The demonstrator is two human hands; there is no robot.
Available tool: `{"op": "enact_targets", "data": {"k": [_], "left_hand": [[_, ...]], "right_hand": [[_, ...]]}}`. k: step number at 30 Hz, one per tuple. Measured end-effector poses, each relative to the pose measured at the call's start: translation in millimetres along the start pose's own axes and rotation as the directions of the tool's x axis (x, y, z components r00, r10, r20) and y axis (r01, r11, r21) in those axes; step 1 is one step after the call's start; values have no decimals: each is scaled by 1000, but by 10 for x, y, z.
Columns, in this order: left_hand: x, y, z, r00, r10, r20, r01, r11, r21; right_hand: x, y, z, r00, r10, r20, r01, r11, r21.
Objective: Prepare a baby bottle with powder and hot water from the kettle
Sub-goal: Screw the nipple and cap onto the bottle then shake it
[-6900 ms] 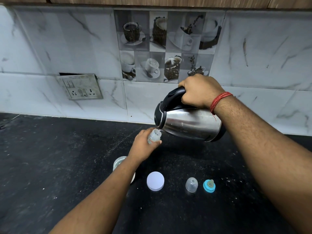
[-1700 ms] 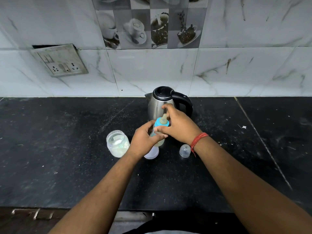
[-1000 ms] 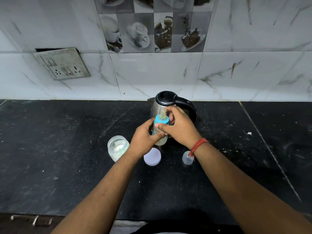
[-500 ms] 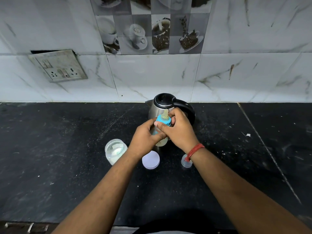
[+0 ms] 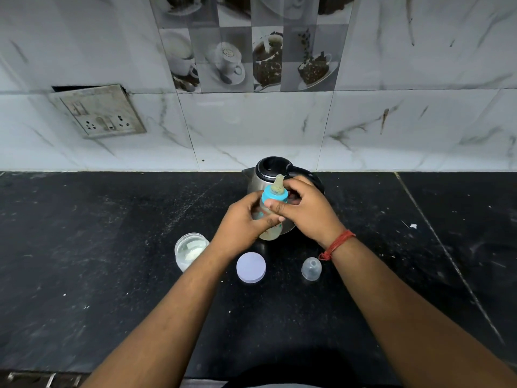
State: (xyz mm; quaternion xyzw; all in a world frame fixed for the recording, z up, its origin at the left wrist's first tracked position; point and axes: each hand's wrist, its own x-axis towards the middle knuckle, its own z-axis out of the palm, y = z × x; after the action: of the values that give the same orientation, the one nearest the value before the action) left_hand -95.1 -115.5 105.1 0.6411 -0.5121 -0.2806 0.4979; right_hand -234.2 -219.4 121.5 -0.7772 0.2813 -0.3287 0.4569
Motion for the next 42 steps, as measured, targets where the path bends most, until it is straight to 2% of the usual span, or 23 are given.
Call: {"op": "enact_targets", "data": {"k": [2,4,7,11,16,21,27,32,36,42], "left_hand": [[-3,-8,38,997,34,-75,-29,997,65],[-11,-28,48,994,45,-95,-37,996,86],[-23,-40,-5,1000,-2,-11,2,1000,3],[-39,-20,-91,989,-34,143,47,995,-88],[-68,-4,-118,971,-55,233,110,966,-233],[-77,-20,-107,981,-54,187,100,963,-249],[-53,1,-33,999,15,28,-14,999,-29],[-39,-6,45,991,86,-104,-73,990,120],[-25,-70,110,977,109,-183,-66,972,227],[-88,-91,250,946,122,-301,-39,963,266]], "right_hand": [[-26,29,95,997,1,-76,-1,1000,2],[-48,17,135,996,6,-87,-4,1000,18],[-48,-51,20,999,35,42,-37,999,37],[-33,-126,-156,966,33,257,-52,996,67],[-27,-130,-206,931,30,364,-64,995,82],[-52,-104,-120,971,-22,238,3,997,83],[-63,-3,1,997,-43,62,38,996,79],[-67,9,141,997,-9,-82,18,993,116],[-82,-13,237,986,12,-169,11,991,130],[-106,-53,332,971,54,-235,-20,989,144]]}}
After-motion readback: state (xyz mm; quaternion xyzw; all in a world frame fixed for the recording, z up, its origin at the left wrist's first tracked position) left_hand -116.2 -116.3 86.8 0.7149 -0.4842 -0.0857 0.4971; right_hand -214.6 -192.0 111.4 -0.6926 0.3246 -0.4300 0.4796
